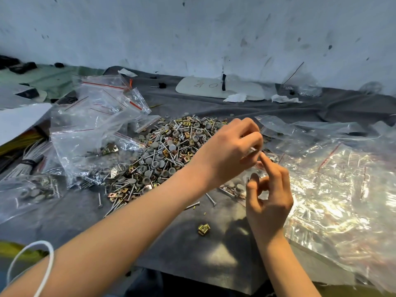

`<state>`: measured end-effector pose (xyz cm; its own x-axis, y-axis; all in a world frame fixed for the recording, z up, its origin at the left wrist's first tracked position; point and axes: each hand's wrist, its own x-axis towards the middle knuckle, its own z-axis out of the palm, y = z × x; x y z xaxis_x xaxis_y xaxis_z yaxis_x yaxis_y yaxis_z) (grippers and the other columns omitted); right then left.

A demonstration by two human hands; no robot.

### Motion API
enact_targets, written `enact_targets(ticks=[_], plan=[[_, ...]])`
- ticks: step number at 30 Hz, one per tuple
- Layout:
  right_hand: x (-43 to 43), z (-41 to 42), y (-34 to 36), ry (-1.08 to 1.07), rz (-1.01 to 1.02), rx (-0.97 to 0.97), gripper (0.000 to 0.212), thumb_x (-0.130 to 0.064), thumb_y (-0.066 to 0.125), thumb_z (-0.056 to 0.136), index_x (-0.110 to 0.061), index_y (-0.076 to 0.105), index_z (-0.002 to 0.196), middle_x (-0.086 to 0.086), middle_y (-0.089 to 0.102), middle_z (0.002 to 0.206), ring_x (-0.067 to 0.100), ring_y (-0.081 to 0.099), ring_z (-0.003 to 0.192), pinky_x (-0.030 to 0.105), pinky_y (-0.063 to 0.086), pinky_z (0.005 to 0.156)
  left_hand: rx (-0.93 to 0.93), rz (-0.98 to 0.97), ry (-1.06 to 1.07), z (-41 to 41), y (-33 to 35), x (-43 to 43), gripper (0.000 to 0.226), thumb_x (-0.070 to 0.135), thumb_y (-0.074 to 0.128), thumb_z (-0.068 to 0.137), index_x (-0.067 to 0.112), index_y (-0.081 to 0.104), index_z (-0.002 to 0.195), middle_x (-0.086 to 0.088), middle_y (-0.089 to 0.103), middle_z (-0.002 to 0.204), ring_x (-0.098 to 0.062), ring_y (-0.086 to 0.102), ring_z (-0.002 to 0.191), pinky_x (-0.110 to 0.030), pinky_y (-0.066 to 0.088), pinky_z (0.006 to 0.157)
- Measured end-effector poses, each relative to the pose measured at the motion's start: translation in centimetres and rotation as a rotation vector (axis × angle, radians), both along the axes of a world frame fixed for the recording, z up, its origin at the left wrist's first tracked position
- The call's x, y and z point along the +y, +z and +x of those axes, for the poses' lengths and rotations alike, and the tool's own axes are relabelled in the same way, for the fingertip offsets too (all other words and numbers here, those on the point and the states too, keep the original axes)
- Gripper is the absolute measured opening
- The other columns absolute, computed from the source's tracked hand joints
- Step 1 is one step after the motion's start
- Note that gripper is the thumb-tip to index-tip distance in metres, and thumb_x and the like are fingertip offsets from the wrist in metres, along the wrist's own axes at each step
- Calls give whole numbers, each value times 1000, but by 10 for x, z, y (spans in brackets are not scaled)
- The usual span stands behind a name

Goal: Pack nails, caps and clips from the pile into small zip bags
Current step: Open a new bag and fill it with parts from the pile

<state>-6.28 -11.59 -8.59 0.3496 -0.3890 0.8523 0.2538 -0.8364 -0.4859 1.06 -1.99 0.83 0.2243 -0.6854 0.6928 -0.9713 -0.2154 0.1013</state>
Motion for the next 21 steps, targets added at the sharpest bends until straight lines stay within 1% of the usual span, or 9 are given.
enact_targets(ticks=[3,4,6,8,11,15,17,19,21], plan=[[-1,1,0,-24,9,-20,28,-5,55,90,5,62,114,3,55,102,2,44,59,-1,37,69,87,104,63,8,-2,13,20,25,70,88,5,69,88,-11,64,115,-28,57,111,-47,43,94],[-1,1,0,-33,5,-29,25,-6,55,91,6,63,112,3,56,101,2,46,61,1,38,69,138,159,71,11,-2,18,22,29,67,90,7,69,90,-9,63,118,-25,55,114,-46,41,97],[-2,1,0,-52,-16,-45,22,-8,53,94,7,66,103,10,62,96,7,55,70,5,42,74,241,219,60,17,-2,29,22,29,65,92,8,68,96,-7,63,111,-21,57,106,-43,44,93],[-2,1,1,-68,-45,-53,21,-8,53,94,7,68,96,16,66,91,13,59,77,7,43,78,305,220,31,20,-1,38,17,24,66,91,7,68,97,-5,64,101,-17,59,93,-38,48,86],[-2,0,3,-42,-93,-34,15,-7,64,88,7,68,91,16,66,88,11,59,69,6,45,75,326,233,5,22,1,49,14,17,70,88,7,70,97,-4,66,102,-16,62,92,-32,52,86],[-10,-9,11,49,-179,31,12,-2,71,80,4,70,90,12,68,88,14,65,74,19,53,73,329,238,-35,26,2,62,15,3,73,83,7,73,97,-3,67,104,-12,64,92,-24,53,88],[-17,-15,23,83,-241,81,10,2,72,77,2,71,88,10,69,85,14,65,74,18,53,73,303,226,-31,27,2,65,15,-2,72,83,7,74,95,-3,69,99,-12,65,87,-22,53,84],[-25,-19,38,125,-262,154,19,6,76,74,-1,70,91,7,69,83,10,64,71,15,52,72,286,186,-26,25,3,64,14,-1,72,83,7,74,94,0,69,94,-10,63,81,-18,54,79],[-31,-22,55,221,-146,260,35,8,76,73,-11,66,100,2,66,77,9,63,66,15,53,70,297,133,-20,23,6,62,14,1,72,83,9,75,94,5,66,90,-4,59,76,-10,50,75]])
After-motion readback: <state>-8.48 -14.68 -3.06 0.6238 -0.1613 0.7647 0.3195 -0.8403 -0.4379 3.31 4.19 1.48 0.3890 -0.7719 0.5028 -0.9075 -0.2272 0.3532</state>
